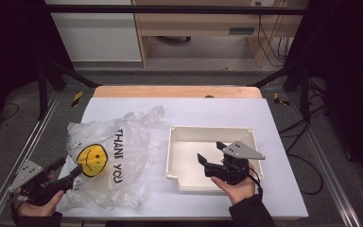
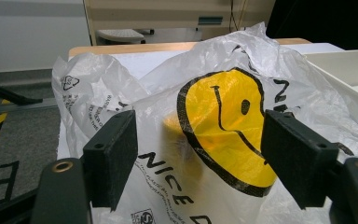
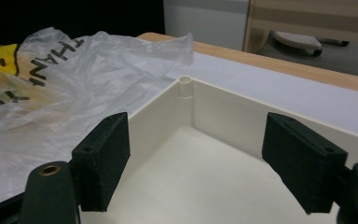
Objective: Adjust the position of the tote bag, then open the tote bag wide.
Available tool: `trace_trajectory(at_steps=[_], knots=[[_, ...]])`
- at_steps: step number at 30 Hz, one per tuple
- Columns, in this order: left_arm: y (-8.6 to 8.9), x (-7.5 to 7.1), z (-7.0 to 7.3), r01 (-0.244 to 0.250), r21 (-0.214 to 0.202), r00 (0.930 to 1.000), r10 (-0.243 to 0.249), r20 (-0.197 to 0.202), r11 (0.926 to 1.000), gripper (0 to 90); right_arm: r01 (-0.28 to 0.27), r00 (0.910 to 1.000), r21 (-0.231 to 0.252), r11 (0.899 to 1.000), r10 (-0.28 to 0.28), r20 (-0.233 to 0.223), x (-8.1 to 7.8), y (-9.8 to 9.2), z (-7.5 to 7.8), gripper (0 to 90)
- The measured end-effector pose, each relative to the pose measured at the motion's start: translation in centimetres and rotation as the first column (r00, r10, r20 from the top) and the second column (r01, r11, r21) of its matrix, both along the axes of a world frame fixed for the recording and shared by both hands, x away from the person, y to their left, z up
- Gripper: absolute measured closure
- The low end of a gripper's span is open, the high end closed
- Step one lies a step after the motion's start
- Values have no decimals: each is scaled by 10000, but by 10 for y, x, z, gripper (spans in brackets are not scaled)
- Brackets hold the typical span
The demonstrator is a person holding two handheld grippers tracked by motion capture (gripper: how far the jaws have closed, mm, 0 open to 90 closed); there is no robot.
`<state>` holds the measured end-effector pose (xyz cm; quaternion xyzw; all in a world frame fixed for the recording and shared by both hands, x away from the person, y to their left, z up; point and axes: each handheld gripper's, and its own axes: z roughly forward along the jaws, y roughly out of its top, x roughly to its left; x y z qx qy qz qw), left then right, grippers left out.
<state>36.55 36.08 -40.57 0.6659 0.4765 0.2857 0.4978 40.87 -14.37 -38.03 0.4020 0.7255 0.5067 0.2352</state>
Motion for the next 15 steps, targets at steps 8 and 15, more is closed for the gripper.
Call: trace_trajectory(at_steps=[8, 15], knots=[[3, 0, -1, -104, -3, 9999, 104, -44, 9999, 259, -558, 9984, -51, 9984, 558, 0, 5, 32, 1, 229], [6, -1, -2, -191, 32, 9998, 191, -21, 9998, 256, -915, 9957, -22, 9958, 915, -113, 11, 64, 2, 226]])
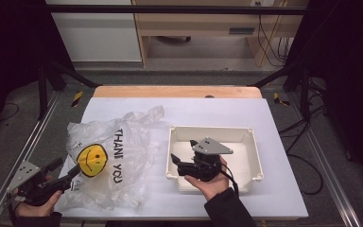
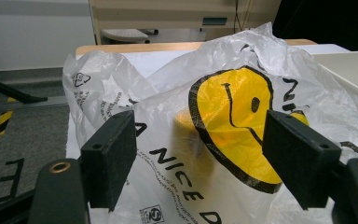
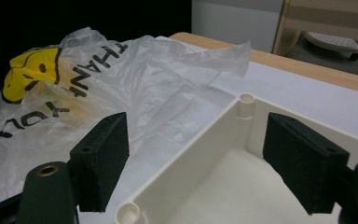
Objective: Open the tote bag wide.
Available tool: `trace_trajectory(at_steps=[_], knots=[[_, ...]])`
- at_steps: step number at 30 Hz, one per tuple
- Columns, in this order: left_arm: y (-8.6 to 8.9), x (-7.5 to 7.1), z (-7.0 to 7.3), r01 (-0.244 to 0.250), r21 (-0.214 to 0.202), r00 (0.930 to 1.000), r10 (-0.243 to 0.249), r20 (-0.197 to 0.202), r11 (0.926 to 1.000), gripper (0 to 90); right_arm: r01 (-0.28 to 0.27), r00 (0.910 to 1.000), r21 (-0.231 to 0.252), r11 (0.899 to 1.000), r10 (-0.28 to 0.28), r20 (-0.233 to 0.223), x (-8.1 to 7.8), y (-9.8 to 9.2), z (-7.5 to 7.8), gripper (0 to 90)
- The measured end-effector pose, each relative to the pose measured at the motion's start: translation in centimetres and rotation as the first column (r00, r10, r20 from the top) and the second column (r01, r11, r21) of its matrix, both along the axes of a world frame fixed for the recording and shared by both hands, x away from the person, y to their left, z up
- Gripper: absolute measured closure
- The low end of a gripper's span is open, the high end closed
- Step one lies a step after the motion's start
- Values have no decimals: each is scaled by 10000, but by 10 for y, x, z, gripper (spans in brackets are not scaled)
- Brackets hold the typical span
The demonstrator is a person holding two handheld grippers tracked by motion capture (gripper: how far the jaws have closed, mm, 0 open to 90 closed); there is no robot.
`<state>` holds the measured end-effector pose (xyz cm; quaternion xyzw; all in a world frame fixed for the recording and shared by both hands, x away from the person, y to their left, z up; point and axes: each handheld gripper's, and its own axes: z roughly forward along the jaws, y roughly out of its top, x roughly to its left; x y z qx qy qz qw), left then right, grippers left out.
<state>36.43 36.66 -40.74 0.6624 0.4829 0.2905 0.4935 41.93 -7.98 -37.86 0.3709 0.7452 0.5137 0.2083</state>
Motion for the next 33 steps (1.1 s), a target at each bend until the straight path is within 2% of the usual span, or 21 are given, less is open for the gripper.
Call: trace_trajectory(at_steps=[2, 3, 6, 7, 8, 12, 15, 18, 19, 24, 31, 33], knots=[[0, 0, 0, 19, -5, 10000, -19, 4, 10000, 255, -72, 10000, -10, 10000, 72, 1, 1, 5, 0, 224], [0, 0, 0, 14, 43, 10000, -14, -11, 10000, 254, -234, 9997, -12, 9997, 234, -6, 1, 15, 0, 222], [0, 0, -2, -14, 74, 10000, 14, -20, 10000, 251, -375, 9993, -33, 9993, 375, -51, 2, 27, 0, 220], [0, 0, -2, -14, 74, 10000, 14, -20, 10000, 249, -375, 9993, -33, 9993, 375, -51, 2, 27, 0, 220], [0, 0, -2, -43, 103, 10000, 43, -29, 9999, 246, -472, 9989, -103, 9988, 471, -67, 2, 37, -1, 219], [1, -1, -3, -115, 63, 9999, 115, -12, 9999, 239, -591, 9981, -68, 9982, 590, -154, 3, 48, -2, 219], [3, -2, -4, -164, 29, 9999, 164, 0, 9999, 237, -830, 9963, -62, 9965, 829, -206, 3, 68, -5, 221], [3, -4, -4, -141, 10, 9999, 141, 31, 9999, 237, -973, 9951, -58, 9952, 972, -183, 2, 76, -7, 224], [3, -5, -5, -107, 60, 9999, 107, 26, 9999, 237, -1153, 9931, -85, 9933, 1151, -233, 0, 87, -10, 226], [4, -6, -7, -130, 54, 9999, 130, 8, 9999, 244, -1606, 9866, -92, 9870, 1602, -314, -6, 110, -17, 236], [6, -9, -9, -179, 124, 9998, 179, -14, 9998, 265, -2042, 9784, -144, 9788, 2035, -355, -13, 130, -23, 276], [6, -8, -10, -184, 113, 9998, 185, -57, 9998, 277, -2254, 9735, -186, 9741, 2244, -448, -18, 136, -27, 298]])
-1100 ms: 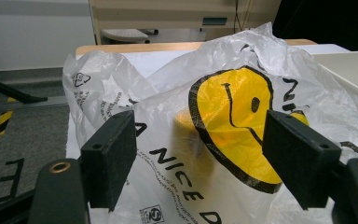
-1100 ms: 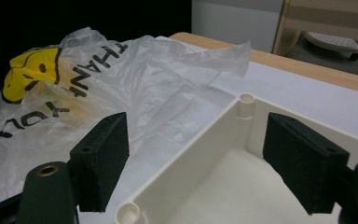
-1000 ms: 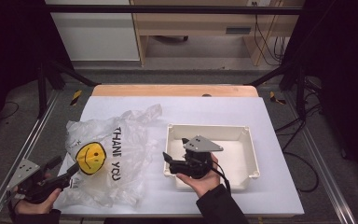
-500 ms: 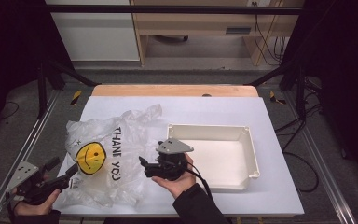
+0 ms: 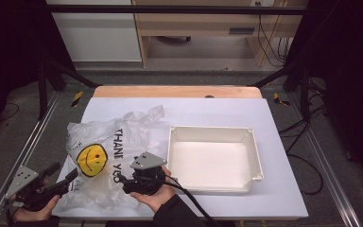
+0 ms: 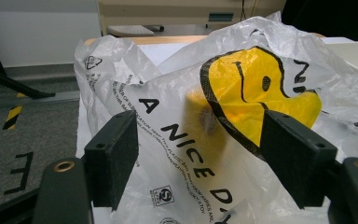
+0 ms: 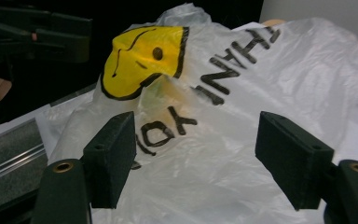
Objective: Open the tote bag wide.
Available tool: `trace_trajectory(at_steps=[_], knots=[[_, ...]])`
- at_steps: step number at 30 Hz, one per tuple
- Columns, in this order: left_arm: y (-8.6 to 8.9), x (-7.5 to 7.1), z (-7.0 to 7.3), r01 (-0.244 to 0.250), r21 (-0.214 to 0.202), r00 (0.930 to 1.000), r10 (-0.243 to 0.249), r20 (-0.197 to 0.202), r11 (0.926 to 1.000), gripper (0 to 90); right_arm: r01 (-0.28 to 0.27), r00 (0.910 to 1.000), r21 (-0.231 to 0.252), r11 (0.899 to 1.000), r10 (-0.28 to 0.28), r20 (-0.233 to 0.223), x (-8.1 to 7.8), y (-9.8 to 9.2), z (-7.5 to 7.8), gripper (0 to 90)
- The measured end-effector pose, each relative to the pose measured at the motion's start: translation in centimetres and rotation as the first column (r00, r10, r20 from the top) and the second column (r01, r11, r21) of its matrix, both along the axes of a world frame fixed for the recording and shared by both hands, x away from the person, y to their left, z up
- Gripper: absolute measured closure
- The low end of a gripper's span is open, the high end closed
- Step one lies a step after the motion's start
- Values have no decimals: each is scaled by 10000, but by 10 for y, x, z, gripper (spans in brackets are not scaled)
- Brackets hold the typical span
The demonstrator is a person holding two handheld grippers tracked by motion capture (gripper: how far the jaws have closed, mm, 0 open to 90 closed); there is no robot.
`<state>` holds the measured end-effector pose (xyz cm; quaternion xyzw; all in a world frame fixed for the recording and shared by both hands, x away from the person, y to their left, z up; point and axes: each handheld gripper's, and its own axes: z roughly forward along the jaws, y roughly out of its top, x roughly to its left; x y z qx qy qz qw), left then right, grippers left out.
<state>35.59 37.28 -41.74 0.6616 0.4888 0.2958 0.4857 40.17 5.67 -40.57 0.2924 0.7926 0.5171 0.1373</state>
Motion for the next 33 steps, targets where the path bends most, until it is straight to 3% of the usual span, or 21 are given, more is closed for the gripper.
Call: trace_trajectory(at_steps=[10, 15, 18, 19, 21, 22, 23, 24, 28, 33], knots=[[4, -3, -1, -160, -138, 9999, 160, 13, 9998, 293, -587, 9977, -139, 9982, 582, -349, -8, 19, -20, 299], [6, -4, -1, -249, -201, 9997, 249, 22, 9995, 298, -770, 9961, -278, 9966, 758, -446, -7, 25, -26, 407], [7, -4, -1, -273, -267, 9996, 273, 2, 9993, 301, -971, 9935, -350, 9947, 947, -632, -5, 28, -33, 562], [7, -4, -1, -273, -267, 9996, 273, 2, 9993, 302, -971, 9935, -350, 9947, 947, -632, -5, 28, -33, 562], [8, -5, -1, -263, -315, 9997, 264, 17, 9992, 303, -1043, 9929, -384, 9938, 1018, -617, -4, 30, -36, 685], [8, -5, -1, -267, -349, 9996, 267, 10, 9990, 306, -1125, 9920, -373, 9930, 1100, -621, -3, 30, -37, 788], [8, -5, -1, -267, -349, 9996, 267, 10, 9990, 307, -1125, 9920, -373, 9930, 1100, -621, -3, 30, -37, 788], [8, -5, 0, -229, -382, 9997, 229, 7, 9990, 307, -1203, 9910, -271, 9924, 1184, -629, -2, 29, -36, 871], [6, -6, 0, -106, -401, 9999, 105, -25, 9991, 306, -1234, 9903, -103, 9923, 1225, -652, 0, 28, -33, 897], [1, -7, 3, 311, -442, 9995, -314, -73, 9985, 300, -1325, 9911, 152, 9911, 1327, -140, -2, 28, -18, 900]])
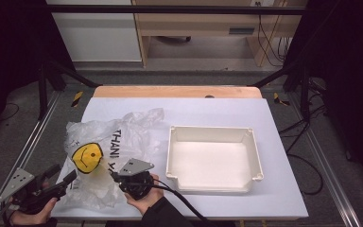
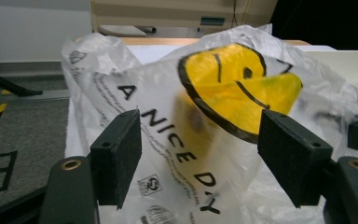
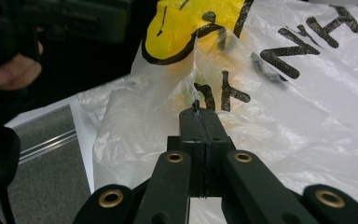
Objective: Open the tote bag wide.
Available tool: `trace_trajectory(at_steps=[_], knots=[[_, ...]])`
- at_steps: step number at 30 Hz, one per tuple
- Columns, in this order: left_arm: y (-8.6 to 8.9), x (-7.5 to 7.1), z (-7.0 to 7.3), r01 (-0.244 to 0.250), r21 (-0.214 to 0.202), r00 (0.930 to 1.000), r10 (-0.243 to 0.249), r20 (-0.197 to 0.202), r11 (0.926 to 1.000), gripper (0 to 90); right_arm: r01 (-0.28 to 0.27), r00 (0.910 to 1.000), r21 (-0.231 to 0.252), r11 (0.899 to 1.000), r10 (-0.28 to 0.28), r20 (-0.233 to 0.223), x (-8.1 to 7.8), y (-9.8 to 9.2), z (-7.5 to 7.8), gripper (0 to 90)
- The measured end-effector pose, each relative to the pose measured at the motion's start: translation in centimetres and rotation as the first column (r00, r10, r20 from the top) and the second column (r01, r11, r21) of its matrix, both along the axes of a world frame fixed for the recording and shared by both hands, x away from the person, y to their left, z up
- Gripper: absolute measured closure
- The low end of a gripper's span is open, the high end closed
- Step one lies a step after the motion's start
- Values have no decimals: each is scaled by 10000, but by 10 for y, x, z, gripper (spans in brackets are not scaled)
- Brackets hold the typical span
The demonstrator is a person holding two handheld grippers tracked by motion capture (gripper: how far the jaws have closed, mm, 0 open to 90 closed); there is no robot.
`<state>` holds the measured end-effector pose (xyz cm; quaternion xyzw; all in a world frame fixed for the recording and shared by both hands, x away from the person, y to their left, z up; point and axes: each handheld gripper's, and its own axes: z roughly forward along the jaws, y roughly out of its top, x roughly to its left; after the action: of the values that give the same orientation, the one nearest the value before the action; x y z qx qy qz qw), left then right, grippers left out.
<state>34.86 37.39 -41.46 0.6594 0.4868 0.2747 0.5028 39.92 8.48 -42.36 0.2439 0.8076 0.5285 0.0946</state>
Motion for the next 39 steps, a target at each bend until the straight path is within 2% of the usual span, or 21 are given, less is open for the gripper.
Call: trace_trajectory(at_steps=[8, 13, 16, 19, 20, 21, 22, 23, 24, 25, 26, 28, 29, 31, 32, 35, 36, 37, 39], knots=[[-10, 1, 0, 382, 179, 9992, -380, -83, 9991, 314, -266, 9989, 193, 9995, 258, 383, -3, 7, 12, 900], [-12, 4, -2, 596, 194, 9980, -592, -204, 9980, 359, -467, 9971, 203, 9987, 454, 606, -5, 15, 15, 900], [-14, 6, -5, 772, 305, 9966, -762, -317, 9966, 418, -522, 9966, 192, 9985, 508, 653, -5, 22, 16, 900], [-15, 9, -7, 887, 367, 9951, -870, -467, 9954, 525, -660, 9948, 152, 9977, 646, 784, -6, 29, 19, 900], [-15, 9, -8, 897, 371, 9949, -879, -489, 9953, 525, -660, 9948, 152, 9977, 646, 784, -6, 29, 19, 900], [-15, 10, -9, 904, 439, 9948, -881, -517, 9949, 605, -685, 9942, 117, 9976, 673, 844, -6, 32, 19, 899], [-15, 11, -9, 904, 473, 9947, -878, -541, 9948, 605, -685, 9942, 117, 9976, 673, 844, -6, 32, 19, 899], [-15, 12, -10, 928, 468, 9938, -896, -651, 9946, 708, -689, 9944, 62, 9976, 682, 807, -6, 34, 19, 898], [-15, 12, -10, 928, 468, 9938, -896, -651, 9946, 759, -689, 9944, 62, 9976, 682, 807, -6, 34, 19, 898], [-14, 12, -10, 879, 534, 9940, -841, -693, 9947, 759, -669, 9944, 54, 9977, 662, 821, -6, 35, 19, 897], [-13, 12, -11, 913, 511, 9932, -872, -768, 9945, 846, -649, 9949, 7, 9979, 647, 772, -5, 36, 18, 886], [-13, 12, -11, 900, 527, 9932, -856, -793, 9946, 898, -625, 9950, -13, 9980, 624, 781, -5, 36, 17, 881], [-12, 12, -11, 912, 470, 9930, -873, -789, 9947, 899, -652, 9955, -63, 9979, 655, 681, -4, 34, 17, 838], [-12, 11, -10, 847, 504, 9933, -804, -827, 9951, 899, -624, 9959, -77, 9980, 628, 654, -4, 34, 18, 815], [-11, 11, -10, 809, 528, 9937, -764, -821, 9953, 900, -582, 9962, -56, 9983, 584, 640, -4, 29, 19, 731], [-9, 10, -9, 647, 565, 9948, -600, -818, 9963, 900, -542, 9967, 147, 9984, 532, 620, -5, 18, 22, 623], [-9, 10, -9, 647, 565, 9948, -600, -818, 9963, 900, -542, 9967, 147, 9984, 532, 620, -5, 18, 22, 623], [-7, 9, -9, 591, 530, 9952, -546, -817, 9968, 900, -536, 9968, 317, 9981, 517, 604, -8, 5, 24, 587], [-6, 9, -9, 523, 529, 9953, -477, -841, 9972, 900, -495, 9972, 363, 9981, 473, 575, -11, -4, 23, 548]])
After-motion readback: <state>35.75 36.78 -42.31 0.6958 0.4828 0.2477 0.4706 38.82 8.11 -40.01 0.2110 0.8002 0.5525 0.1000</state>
